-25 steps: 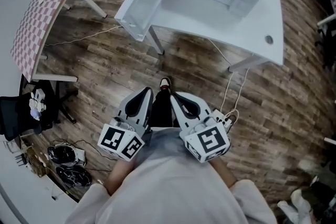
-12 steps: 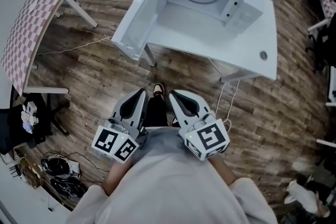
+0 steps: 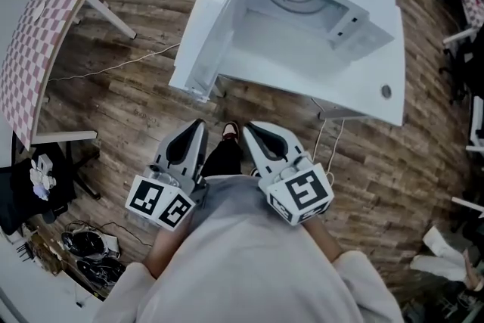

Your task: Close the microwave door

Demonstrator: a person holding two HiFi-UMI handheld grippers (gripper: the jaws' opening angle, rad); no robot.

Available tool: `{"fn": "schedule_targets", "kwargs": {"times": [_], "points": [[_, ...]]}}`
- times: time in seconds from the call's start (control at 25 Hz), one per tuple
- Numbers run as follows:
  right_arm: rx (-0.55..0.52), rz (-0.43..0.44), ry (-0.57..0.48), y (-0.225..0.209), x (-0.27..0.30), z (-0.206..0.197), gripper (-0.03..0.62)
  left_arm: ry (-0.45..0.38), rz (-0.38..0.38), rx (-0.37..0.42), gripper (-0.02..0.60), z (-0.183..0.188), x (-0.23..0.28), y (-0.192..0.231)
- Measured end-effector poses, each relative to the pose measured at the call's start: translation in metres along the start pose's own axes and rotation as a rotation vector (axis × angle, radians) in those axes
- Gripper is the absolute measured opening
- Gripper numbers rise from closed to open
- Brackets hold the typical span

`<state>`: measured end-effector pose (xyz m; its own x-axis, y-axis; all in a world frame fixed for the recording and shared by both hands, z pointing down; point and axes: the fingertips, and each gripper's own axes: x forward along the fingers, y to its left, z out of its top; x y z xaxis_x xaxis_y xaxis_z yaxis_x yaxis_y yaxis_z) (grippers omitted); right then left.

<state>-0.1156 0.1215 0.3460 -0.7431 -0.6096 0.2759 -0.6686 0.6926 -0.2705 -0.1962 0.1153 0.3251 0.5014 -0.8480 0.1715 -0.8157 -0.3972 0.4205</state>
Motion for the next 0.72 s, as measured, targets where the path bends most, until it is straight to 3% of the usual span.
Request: {"fn": "schedule_targets", "kwargs": {"times": [0.72], "points": [[-0.020, -0.045, -0.008, -0.012, 0.103, 0.047, 0.023, -0.043, -0.080, 0.025, 0.012, 0.077, 0.035, 0.085]]}}
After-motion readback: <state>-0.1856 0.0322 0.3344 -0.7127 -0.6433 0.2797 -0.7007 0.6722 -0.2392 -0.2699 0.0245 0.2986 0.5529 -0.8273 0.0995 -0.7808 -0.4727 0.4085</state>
